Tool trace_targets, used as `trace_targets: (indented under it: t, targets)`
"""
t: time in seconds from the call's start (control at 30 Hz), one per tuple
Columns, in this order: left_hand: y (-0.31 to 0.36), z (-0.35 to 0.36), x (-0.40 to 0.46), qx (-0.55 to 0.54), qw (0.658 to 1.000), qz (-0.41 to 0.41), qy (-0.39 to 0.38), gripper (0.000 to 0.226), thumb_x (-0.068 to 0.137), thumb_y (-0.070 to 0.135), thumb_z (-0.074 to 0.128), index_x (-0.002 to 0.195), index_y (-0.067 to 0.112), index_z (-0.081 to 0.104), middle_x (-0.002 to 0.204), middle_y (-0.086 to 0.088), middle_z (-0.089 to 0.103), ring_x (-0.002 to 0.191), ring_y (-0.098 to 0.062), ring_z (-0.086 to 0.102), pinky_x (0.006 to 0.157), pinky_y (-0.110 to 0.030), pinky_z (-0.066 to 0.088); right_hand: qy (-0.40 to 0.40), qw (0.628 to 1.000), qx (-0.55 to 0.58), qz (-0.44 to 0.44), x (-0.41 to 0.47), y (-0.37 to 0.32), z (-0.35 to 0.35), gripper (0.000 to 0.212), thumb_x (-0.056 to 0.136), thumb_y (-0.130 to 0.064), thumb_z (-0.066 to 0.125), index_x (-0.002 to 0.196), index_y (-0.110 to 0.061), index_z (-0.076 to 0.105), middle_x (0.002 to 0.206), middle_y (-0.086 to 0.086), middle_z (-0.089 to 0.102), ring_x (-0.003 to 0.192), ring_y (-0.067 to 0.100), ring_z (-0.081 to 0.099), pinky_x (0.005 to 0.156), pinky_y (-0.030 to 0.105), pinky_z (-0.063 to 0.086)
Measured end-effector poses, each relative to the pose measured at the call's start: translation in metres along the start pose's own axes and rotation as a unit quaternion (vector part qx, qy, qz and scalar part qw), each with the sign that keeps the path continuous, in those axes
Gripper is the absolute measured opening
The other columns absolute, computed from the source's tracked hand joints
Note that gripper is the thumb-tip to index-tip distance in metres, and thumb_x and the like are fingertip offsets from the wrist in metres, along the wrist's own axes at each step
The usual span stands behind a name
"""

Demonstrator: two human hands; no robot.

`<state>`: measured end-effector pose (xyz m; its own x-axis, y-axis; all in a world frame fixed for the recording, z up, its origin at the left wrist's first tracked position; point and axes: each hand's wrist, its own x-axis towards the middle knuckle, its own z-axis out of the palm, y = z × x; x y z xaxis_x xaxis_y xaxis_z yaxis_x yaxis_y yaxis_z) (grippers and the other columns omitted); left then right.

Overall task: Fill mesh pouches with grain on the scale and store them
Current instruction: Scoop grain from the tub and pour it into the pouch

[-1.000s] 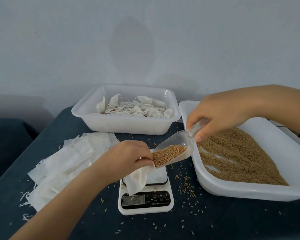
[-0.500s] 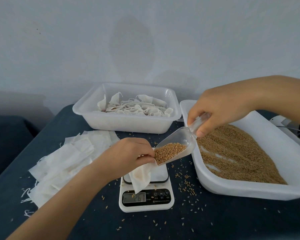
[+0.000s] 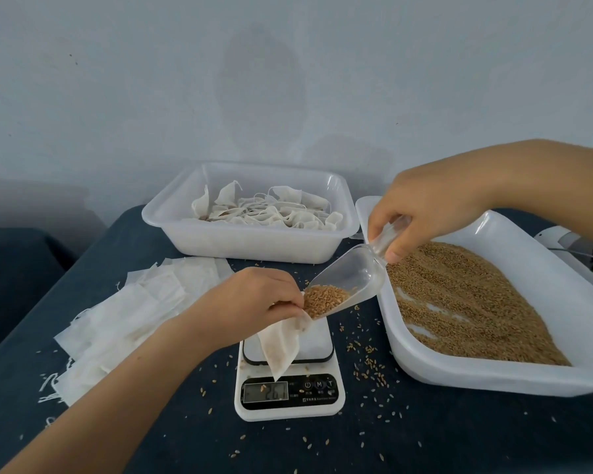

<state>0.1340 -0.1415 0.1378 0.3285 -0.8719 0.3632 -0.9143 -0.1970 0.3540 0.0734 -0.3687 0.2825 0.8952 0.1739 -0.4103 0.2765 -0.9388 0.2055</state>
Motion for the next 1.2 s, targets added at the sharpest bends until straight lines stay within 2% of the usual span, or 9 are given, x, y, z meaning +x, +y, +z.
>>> trace_targets:
  t: [0.17,0.3,0.4,0.6,0.73,0.97,1.07,1.13,1.2]
  targets:
    - [0.0,-0.002,0.002,0.006,1.0,0.0,-0.005,0.011,0.086,0.02,0.067,0.081,0.011,0.072,0.082,0.003,0.067,0.077,-0.009,0.06,0.074,-0.026,0.047,0.004,1.0,-0.008,0.01,0.002,0.0,-0.002,0.036,0.081,-0.057,0.061,0.113,-0.042,0.059,0.083,-0.021,0.053,0.089,0.003,0.054,0.07,0.016,0.039]
    - [-0.002,-0.003,0.002,0.006,1.0,-0.014,0.001,0.011,0.087,0.021,0.067,0.084,0.012,0.073,0.084,0.004,0.067,0.077,-0.006,0.059,0.075,-0.018,0.044,0.018,1.0,-0.019,0.009,0.002,0.002,-0.007,0.037,0.082,-0.056,0.06,0.115,-0.042,0.058,0.086,-0.022,0.053,0.083,0.0,0.051,0.064,0.008,0.032]
    - [-0.002,-0.002,0.002,0.008,1.0,-0.026,0.009,0.012,0.087,0.021,0.066,0.085,0.011,0.074,0.085,0.004,0.068,0.077,-0.004,0.057,0.075,-0.014,0.042,0.021,0.999,-0.03,0.006,0.0,0.001,-0.011,0.038,0.081,-0.057,0.06,0.115,-0.042,0.059,0.086,-0.021,0.055,0.084,0.0,0.052,0.066,0.009,0.034]
    - [-0.001,-0.002,0.001,0.015,0.999,-0.035,0.034,0.013,0.086,0.018,0.067,0.084,0.007,0.074,0.085,0.001,0.069,0.078,-0.007,0.06,0.076,-0.019,0.044,0.031,0.998,-0.063,0.002,0.001,-0.003,-0.017,0.038,0.079,-0.06,0.058,0.113,-0.043,0.059,0.08,-0.023,0.05,0.073,-0.006,0.047,0.06,0.015,0.03]
    - [0.0,-0.003,-0.001,0.017,0.998,-0.034,0.045,0.012,0.085,0.017,0.068,0.085,0.007,0.075,0.085,0.002,0.069,0.077,-0.003,0.057,0.076,-0.015,0.044,0.051,0.995,-0.086,-0.007,-0.001,-0.004,-0.02,0.034,0.079,-0.059,0.059,0.11,-0.045,0.059,0.073,-0.023,0.049,0.07,-0.02,0.045,0.055,0.014,0.027]
    - [-0.001,-0.002,-0.002,0.015,0.997,-0.049,0.062,0.012,0.086,0.017,0.067,0.086,0.007,0.074,0.086,0.002,0.069,0.08,-0.009,0.062,0.077,-0.029,0.049,0.108,0.986,-0.128,-0.002,-0.011,-0.005,-0.012,0.046,0.077,-0.063,0.048,0.119,-0.047,0.054,0.077,-0.024,0.044,0.073,-0.002,0.044,0.068,0.025,0.04]
    - [-0.001,-0.001,-0.003,0.019,0.996,-0.055,0.071,0.012,0.086,0.018,0.067,0.087,0.008,0.075,0.088,0.003,0.07,0.082,-0.01,0.062,0.077,-0.033,0.05,0.116,0.988,-0.104,0.015,-0.02,0.002,-0.005,0.056,0.071,-0.068,0.039,0.121,-0.049,0.053,0.079,-0.026,0.045,0.073,-0.007,0.044,0.066,0.018,0.036]
    - [-0.001,-0.001,-0.003,0.015,0.995,-0.061,0.073,0.012,0.086,0.018,0.067,0.087,0.009,0.075,0.086,0.004,0.069,0.08,-0.009,0.062,0.075,-0.034,0.051,0.123,0.99,-0.057,0.028,-0.027,0.009,0.002,0.055,0.07,-0.07,0.043,0.121,-0.049,0.053,0.082,-0.03,0.047,0.075,-0.014,0.043,0.063,0.009,0.031]
    - [-0.001,-0.002,-0.004,0.0,0.994,-0.077,0.081,0.014,0.084,0.021,0.069,0.081,0.009,0.074,0.078,0.007,0.067,0.071,-0.002,0.057,0.07,-0.028,0.049,0.152,0.987,0.026,0.045,-0.037,0.02,0.011,0.051,0.069,-0.071,0.047,0.116,-0.051,0.055,0.091,-0.028,0.056,0.081,-0.014,0.048,0.067,0.01,0.034]
